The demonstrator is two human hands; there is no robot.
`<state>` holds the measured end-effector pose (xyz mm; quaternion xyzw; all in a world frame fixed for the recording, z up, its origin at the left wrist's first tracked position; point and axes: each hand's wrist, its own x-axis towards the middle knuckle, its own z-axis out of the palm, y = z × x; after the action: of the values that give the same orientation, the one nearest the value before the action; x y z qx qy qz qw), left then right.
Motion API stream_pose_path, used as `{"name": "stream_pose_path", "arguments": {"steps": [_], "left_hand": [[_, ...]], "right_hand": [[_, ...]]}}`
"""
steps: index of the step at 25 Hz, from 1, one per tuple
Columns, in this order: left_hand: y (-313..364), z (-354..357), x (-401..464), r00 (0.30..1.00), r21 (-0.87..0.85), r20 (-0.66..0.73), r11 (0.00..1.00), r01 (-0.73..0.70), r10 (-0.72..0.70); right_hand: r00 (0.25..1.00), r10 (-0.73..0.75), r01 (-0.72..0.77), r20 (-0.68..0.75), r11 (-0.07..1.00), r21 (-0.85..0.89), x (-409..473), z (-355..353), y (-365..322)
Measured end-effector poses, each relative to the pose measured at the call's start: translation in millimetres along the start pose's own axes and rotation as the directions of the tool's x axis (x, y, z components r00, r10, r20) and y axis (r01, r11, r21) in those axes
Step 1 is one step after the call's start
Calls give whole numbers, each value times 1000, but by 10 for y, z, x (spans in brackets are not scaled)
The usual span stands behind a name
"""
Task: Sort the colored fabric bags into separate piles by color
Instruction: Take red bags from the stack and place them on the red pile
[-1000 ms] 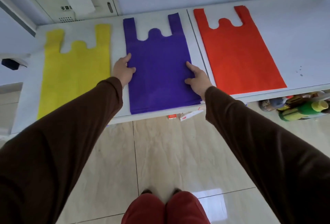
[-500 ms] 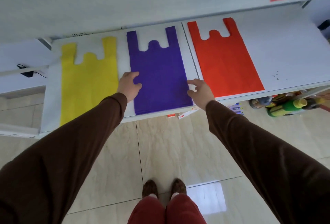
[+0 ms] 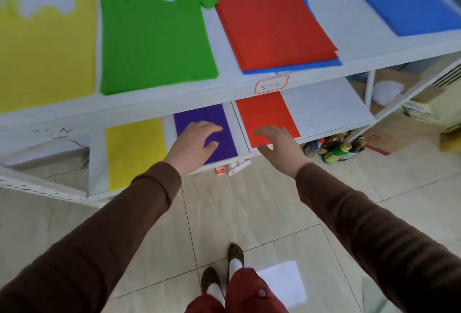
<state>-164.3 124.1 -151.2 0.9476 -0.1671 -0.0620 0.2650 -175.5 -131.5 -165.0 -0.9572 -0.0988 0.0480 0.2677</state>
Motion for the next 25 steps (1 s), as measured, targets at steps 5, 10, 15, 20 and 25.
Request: {"name": "stream_pose_path", "arguments": {"steps": [5, 10, 15, 20, 25], "left_hand": [[647, -651, 229, 985, 49, -111, 990, -131, 136], [925, -945, 940, 976, 83, -176, 990, -116, 129], [1097, -868, 1742, 984, 117, -171, 993, -21, 41], [1227, -649, 2152, 1000, 142, -10, 990, -27, 29], [1139, -518, 2179, 996, 172, 91, 985, -8, -7]], "right_hand": [[985, -50, 46, -165, 999, -25, -159, -903, -139], [957, -61, 56, -284, 998, -26, 230, -1543, 245], [967, -88, 95, -240, 995, 16, 977, -1920, 899], [978, -205, 206, -42, 978, 29, 1496, -2006, 1269], [936, -346, 350, 67, 934, -70, 1705, -1991, 1368]]}}
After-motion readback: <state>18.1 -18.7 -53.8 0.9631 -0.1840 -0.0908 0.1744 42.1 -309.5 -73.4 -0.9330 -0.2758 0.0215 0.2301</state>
